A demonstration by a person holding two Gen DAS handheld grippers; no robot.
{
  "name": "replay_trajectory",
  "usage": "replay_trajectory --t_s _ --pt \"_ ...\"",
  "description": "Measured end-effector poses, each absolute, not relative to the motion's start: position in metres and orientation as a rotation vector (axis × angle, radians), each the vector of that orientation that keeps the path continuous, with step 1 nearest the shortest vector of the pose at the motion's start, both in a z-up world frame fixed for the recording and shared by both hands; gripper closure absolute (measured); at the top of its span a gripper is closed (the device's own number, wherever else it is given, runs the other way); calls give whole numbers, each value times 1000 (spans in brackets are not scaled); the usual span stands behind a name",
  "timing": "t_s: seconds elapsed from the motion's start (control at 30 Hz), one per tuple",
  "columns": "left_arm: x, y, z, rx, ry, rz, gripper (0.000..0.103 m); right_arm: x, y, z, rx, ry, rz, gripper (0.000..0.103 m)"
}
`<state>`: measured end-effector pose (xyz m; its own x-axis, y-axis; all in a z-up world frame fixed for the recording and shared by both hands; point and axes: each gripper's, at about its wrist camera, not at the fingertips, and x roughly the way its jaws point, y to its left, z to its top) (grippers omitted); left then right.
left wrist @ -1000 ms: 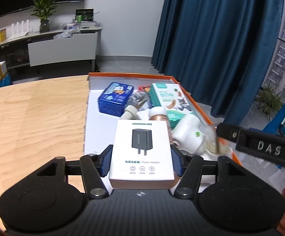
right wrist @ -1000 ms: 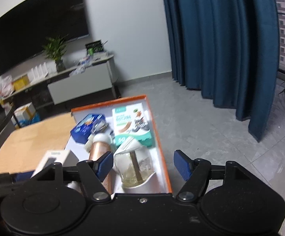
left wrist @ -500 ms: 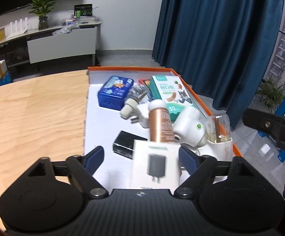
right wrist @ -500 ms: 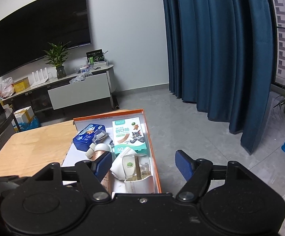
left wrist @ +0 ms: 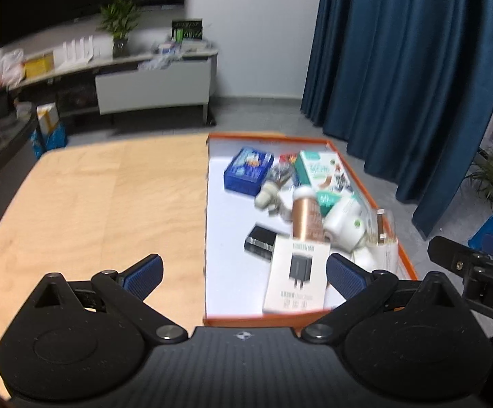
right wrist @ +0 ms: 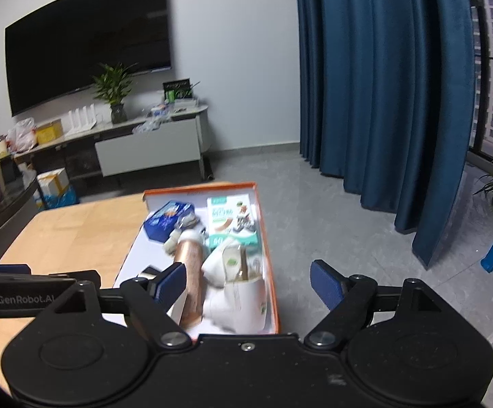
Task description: Organize rigid objects
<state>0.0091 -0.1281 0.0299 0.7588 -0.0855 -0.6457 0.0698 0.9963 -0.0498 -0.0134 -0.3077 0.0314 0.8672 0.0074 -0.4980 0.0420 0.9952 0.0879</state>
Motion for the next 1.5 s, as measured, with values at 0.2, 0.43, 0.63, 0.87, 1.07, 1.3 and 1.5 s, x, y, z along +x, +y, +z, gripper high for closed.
replay_trajectory --t_s 0.2,0.43,0.63,0.87,1.07,1.3,1.5 --pt "3 -129 20 -13 745 -95 0 -17 -301 24 55 573 -13 9" --pt "-1 -128 20 -14 740 -99 0 -17 -297 19 43 606 -7 9" --pt "1 -129 19 -20 744 -94 0 -16 -296 18 42 614 0 9" --pt "1 -130 17 -13 751 -97 0 -15 -294 17 41 617 1 9" --pt "2 -131 15 -7 757 -98 0 -14 -295 16 42 623 0 9" --pt "2 -131 15 -2 761 -93 0 -13 -296 15 41 625 1 9" --pt "2 -131 14 4 762 -90 0 -13 -295 15 39 627 2 9"
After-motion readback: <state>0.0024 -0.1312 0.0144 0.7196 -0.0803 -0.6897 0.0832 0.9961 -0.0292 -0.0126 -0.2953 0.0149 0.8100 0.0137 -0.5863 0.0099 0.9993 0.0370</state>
